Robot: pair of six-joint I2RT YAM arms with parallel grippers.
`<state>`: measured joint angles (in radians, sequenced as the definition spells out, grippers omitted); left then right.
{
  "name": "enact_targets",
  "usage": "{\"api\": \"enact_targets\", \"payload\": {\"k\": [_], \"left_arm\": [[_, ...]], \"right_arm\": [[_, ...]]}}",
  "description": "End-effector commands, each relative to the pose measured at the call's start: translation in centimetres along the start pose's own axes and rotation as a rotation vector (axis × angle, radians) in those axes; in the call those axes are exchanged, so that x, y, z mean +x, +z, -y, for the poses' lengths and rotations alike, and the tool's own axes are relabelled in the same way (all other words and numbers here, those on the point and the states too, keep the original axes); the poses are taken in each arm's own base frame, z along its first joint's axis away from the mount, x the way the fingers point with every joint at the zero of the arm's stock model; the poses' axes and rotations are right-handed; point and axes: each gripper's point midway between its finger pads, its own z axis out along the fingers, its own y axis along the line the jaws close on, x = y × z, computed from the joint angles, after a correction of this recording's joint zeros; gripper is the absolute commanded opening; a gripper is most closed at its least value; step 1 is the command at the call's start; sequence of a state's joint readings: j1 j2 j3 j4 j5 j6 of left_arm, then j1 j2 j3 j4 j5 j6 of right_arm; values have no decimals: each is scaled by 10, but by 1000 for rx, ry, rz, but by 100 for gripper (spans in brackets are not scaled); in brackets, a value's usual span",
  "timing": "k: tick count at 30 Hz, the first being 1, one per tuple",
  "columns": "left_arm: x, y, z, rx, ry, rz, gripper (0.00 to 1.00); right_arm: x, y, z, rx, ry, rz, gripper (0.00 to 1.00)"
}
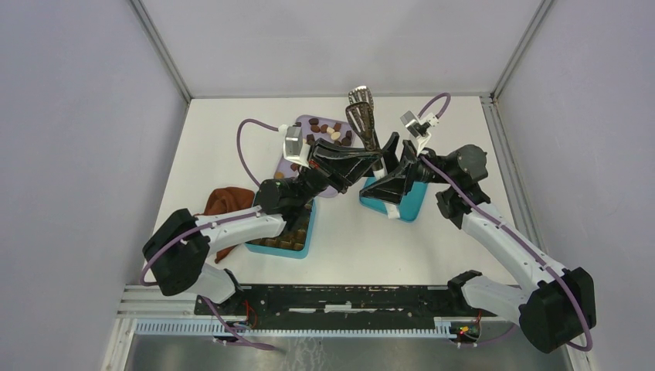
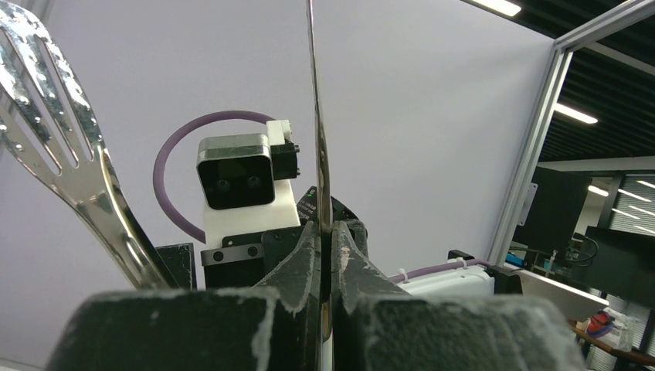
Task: Pack the chocolate
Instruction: Adjust the clamp.
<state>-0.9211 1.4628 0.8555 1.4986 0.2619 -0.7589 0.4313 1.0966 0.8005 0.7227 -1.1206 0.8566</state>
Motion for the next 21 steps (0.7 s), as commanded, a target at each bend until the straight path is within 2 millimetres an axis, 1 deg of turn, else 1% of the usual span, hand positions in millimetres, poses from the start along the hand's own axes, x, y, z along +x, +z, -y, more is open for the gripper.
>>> {"api": "enact_targets", "payload": {"k": [1, 9, 15, 16, 17, 21], "left_arm": [[-36, 11, 21, 77, 15, 139, 2], [-39, 8, 21, 66, 15, 146, 2], [-39, 8, 16, 46, -6, 158, 2], [-38, 8, 15, 43, -9, 159, 2], [-38, 8, 14, 41, -11, 160, 2], [-38, 8, 12, 37, -15, 163, 2]], "right_arm": [[-12, 4, -4, -7, -64, 7, 75], [-13, 4, -5, -12, -72, 5, 67], [-12, 4, -5, -15, -68, 0, 54], [-12, 4, -5, -15, -68, 0, 53], [-12, 4, -5, -16, -66, -1, 53], [-12, 4, -5, -15, -61, 0, 64]]}}
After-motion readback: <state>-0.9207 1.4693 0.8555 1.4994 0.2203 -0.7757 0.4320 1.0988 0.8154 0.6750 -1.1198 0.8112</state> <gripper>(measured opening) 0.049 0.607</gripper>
